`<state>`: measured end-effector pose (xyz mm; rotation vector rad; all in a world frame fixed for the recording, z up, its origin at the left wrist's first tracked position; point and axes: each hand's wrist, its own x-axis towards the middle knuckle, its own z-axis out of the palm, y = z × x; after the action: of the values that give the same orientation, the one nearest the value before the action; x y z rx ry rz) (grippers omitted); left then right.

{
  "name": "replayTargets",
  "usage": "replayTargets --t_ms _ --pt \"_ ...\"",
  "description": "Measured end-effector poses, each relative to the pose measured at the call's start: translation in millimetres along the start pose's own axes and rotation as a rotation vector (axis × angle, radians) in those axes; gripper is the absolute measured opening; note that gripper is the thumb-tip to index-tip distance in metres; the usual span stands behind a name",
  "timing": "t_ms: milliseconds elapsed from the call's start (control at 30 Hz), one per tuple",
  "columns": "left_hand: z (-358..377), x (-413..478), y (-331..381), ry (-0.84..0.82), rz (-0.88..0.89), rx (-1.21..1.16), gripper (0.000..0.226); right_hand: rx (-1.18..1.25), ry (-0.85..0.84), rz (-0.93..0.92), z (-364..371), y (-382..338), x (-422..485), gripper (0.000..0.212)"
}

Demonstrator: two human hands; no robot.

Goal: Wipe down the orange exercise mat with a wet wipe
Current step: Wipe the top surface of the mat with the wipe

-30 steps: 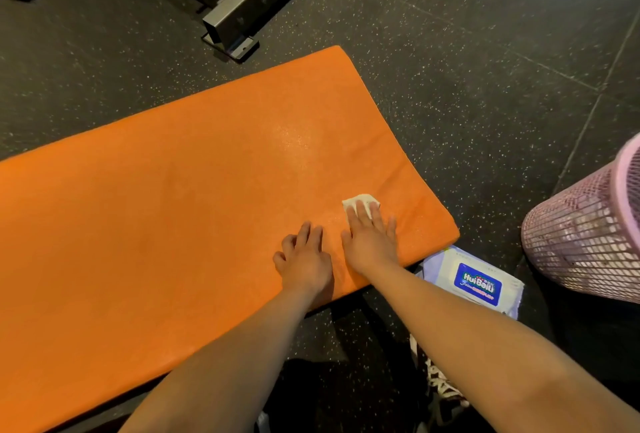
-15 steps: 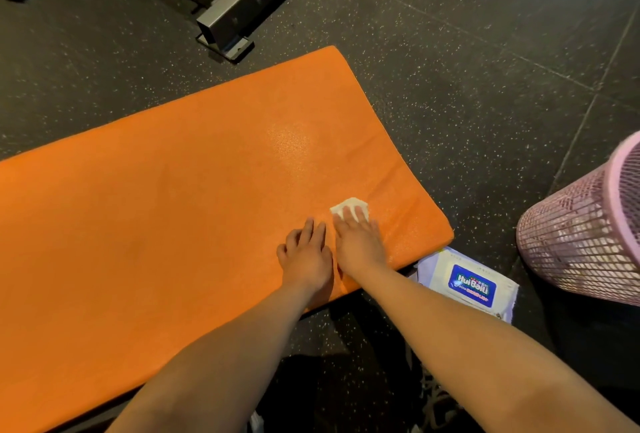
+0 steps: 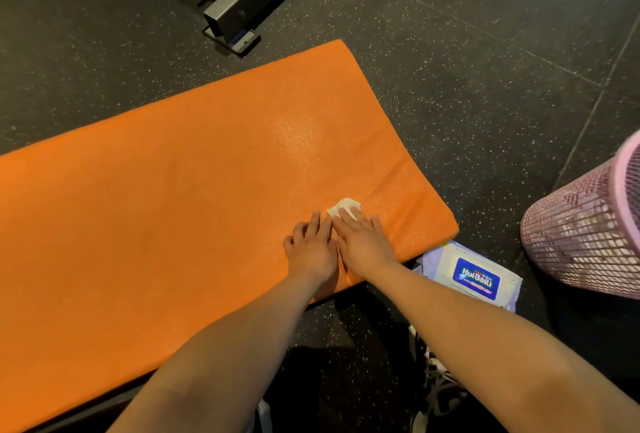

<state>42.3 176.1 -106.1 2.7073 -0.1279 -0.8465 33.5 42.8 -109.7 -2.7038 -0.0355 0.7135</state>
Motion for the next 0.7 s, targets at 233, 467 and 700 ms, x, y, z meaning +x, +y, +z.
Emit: replayTargets --t_ms 233,467,700 --pt "-5 3 5 0.002 -0.025 -0.013 0.053 0.013 0.064 0.154 -2 -3 6 0.055" --pt "0 3 2 0.060 0.006 -0.012 0.050 -0.035 0.055 0.083 -5 16 7 0.055" --pt "-3 8 5 0.064 -0.014 -0.044 0.052 0.046 0.037 0.039 -1 -7 11 0.056"
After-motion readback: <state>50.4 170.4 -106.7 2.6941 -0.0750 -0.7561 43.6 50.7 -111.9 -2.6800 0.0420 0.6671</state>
